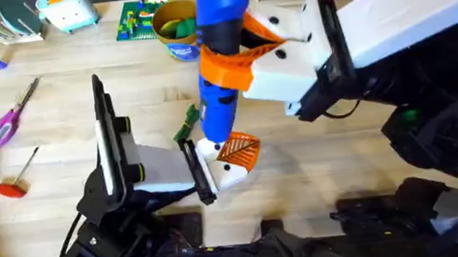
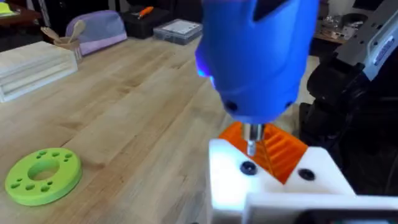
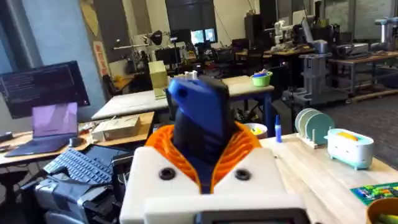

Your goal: Pick up the gripper from the table and insert it into the empty holder that is missing its gripper. Then pick up a screw, insert it into the mounting hole, and use the screwdriver to tighten it. Finally, clean up the table by picking up the vegetable and placing it into the bucket.

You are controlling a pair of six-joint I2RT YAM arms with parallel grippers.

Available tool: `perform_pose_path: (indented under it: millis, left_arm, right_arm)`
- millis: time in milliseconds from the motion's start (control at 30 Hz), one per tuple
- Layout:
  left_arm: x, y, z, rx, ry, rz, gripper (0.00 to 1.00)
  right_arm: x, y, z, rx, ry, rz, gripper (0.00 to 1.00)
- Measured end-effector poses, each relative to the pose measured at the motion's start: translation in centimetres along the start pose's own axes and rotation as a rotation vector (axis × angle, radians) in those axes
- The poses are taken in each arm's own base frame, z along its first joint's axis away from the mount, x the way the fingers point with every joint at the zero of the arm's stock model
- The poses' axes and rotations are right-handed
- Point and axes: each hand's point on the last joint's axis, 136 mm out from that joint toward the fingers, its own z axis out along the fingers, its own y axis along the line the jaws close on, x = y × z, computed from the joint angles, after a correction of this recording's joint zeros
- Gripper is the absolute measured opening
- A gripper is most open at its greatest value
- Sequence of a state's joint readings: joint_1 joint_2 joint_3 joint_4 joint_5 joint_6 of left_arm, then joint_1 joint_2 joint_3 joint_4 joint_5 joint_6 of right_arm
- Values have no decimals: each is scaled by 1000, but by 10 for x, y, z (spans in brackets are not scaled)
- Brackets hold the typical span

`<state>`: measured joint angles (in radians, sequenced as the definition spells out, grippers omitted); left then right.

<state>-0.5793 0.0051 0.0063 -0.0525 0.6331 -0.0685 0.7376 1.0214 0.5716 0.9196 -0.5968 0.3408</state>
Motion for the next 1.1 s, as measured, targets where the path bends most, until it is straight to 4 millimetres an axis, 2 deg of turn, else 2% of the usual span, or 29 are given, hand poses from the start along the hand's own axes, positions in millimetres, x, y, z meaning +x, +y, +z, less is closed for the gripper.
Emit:
perform_pose_path:
  millis: [500, 733, 1100]
  left_arm:
    - [0, 0, 0, 0, 0, 0, 8]
    - [0, 0, 0, 1, 1, -3, 8]
    - [0, 0, 0, 1, 1, -4, 8]
  right_arm:
    - [2, 0, 0, 0, 5, 4, 75]
    - [15, -8, 4, 13, 38, 35, 75]
    - [12, -7, 5, 7, 31, 32, 74]
